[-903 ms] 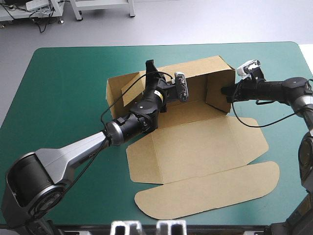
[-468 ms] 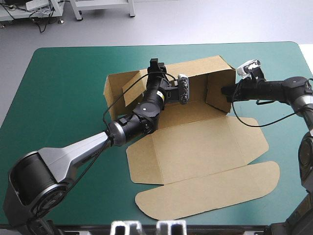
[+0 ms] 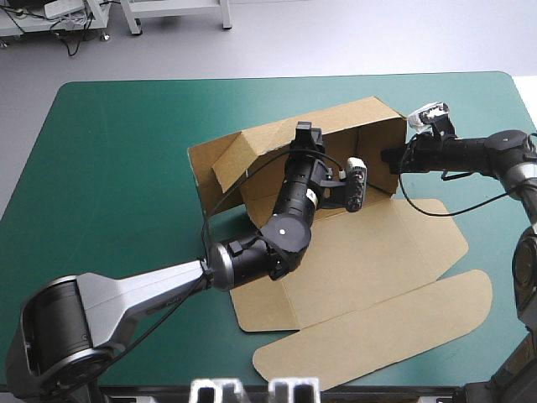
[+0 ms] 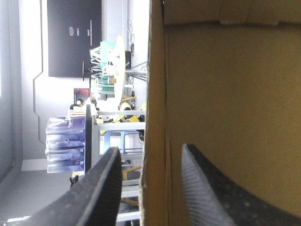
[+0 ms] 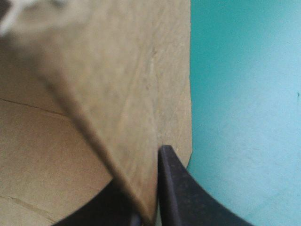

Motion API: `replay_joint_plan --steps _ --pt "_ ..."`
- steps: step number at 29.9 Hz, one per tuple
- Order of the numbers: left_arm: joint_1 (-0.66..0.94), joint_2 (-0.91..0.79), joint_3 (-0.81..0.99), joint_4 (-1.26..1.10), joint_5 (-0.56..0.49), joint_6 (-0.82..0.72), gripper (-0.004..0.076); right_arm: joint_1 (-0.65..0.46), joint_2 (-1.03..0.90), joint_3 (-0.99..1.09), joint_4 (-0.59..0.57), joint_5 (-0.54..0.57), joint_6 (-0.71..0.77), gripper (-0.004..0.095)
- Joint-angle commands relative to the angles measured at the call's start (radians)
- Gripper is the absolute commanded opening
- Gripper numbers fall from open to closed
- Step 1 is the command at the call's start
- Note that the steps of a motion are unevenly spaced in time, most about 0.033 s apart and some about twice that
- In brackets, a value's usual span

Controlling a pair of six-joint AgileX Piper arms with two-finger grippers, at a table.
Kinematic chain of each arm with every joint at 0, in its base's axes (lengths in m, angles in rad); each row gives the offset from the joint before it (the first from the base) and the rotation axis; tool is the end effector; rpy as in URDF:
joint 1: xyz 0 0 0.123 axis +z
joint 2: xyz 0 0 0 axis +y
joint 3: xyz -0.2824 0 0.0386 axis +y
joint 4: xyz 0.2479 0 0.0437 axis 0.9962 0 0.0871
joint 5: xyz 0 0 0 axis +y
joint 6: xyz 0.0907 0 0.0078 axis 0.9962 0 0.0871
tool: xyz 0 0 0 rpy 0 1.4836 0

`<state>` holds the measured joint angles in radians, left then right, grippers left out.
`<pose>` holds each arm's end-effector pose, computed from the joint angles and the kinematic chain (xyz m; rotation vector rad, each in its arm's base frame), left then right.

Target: Fold the box

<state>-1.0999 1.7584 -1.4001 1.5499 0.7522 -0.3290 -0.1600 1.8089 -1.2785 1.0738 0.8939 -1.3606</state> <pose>0.2377 -0.3297 0.3282 1.4147 1.1921 0.7744 0.3821 0.0016 0.2456 -0.6613 2.1993 0.6281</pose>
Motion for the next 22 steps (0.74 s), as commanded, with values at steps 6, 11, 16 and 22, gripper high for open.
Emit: replay_joint_plan --steps 6,11,16,22 --pt "-0.089 -0.160 -0.025 0.052 0.100 -0.041 0.0272 0.003 -0.037 -0.011 -0.025 0.095 0.072 -0.0001" --pt "-0.017 -0.255 -0.029 0.054 0.112 -0.083 -0.0001 0.003 -0.040 -0.011 -0.057 0.108 0.118 0.0000" --pt "0.139 -0.377 -0.029 0.041 0.094 -0.221 0.0006 0.018 -0.079 -0.011 -0.104 0.103 0.202 0.0000" --pt "0.418 -0.521 -0.029 -0.220 0.076 -0.244 0.0006 0.122 -0.194 -0.011 -0.229 -0.021 0.407 0.0000"
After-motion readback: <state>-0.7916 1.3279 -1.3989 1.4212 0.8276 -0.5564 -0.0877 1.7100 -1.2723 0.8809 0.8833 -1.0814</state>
